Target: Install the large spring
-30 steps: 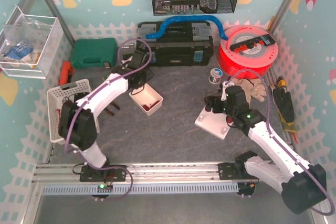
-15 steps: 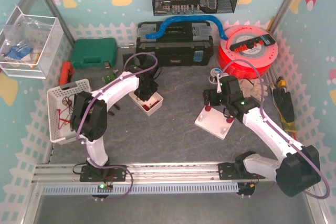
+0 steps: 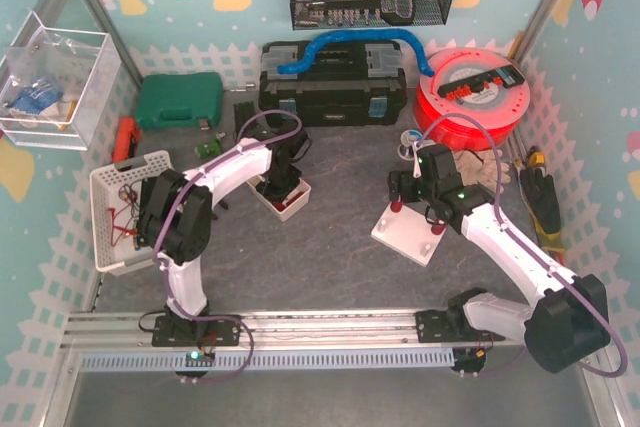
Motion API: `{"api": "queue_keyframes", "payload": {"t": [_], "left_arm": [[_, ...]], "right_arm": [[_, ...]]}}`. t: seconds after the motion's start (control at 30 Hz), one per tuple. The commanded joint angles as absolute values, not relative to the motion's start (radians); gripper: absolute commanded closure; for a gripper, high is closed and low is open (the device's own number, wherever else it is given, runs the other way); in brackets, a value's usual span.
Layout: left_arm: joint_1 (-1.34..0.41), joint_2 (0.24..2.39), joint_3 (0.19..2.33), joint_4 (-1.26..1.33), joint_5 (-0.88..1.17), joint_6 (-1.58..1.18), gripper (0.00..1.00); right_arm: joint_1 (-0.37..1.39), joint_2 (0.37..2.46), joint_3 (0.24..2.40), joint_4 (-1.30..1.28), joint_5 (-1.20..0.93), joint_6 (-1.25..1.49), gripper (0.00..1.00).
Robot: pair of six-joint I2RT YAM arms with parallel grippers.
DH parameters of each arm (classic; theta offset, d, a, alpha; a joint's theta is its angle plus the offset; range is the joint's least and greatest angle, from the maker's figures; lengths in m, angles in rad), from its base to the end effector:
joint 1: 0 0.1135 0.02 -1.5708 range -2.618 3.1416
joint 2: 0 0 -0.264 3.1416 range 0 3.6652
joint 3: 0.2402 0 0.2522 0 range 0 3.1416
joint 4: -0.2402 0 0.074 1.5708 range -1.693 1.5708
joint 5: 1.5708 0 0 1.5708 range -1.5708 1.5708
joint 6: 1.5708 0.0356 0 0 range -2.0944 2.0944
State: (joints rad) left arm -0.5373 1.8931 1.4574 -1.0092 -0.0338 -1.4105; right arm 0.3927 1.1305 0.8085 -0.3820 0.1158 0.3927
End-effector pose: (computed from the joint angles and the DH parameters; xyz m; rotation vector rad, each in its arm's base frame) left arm 0.3140 -0.1857 0.2062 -1.2885 2.7536 -0.1296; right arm 0.2253 0.0889 0.2609 0.0613 2.2841 0.2822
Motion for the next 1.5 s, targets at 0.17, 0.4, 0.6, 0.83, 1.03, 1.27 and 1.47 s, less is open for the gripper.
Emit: {"api": "queue_keyframes", "payload": {"t": [0.17, 0.4, 0.6, 0.83, 1.03, 1.27, 1.47], "left_arm": [[-0.544, 1.942, 1.456, -1.050, -0.074, -1.411, 0.61], [-0.547, 1.995, 1.480, -1.038, -0.102, -1.399, 0.61], [-0.545, 2.076, 1.601, -1.016, -0.162, -1.336, 0.63], [-0.545, 2.112, 1.693, -1.009, -0.195, -1.292, 0.65], [-0.549, 2.098, 1.626, -1.000, -0.159, -1.312, 0.63], [-0.550, 2.112, 1.614, -0.991, -0.148, -1.283, 0.60], [-0.549, 2.129, 1.598, -0.968, -0.147, -1.269, 0.59]], "right_arm": [[0.391, 1.092, 0.805, -0.408, 0.139, 0.395, 0.03], [0.391, 1.073, 0.796, -0.429, 0.141, 0.405, 0.03], [0.391, 1.065, 0.807, -0.456, 0.153, 0.408, 0.03], [0.391, 1.065, 0.815, -0.462, 0.159, 0.397, 0.03], [0.391, 1.086, 0.829, -0.461, 0.161, 0.391, 0.03], [0.391, 1.102, 0.839, -0.460, 0.165, 0.394, 0.03], [0.391, 1.112, 0.853, -0.460, 0.164, 0.393, 0.03]]}}
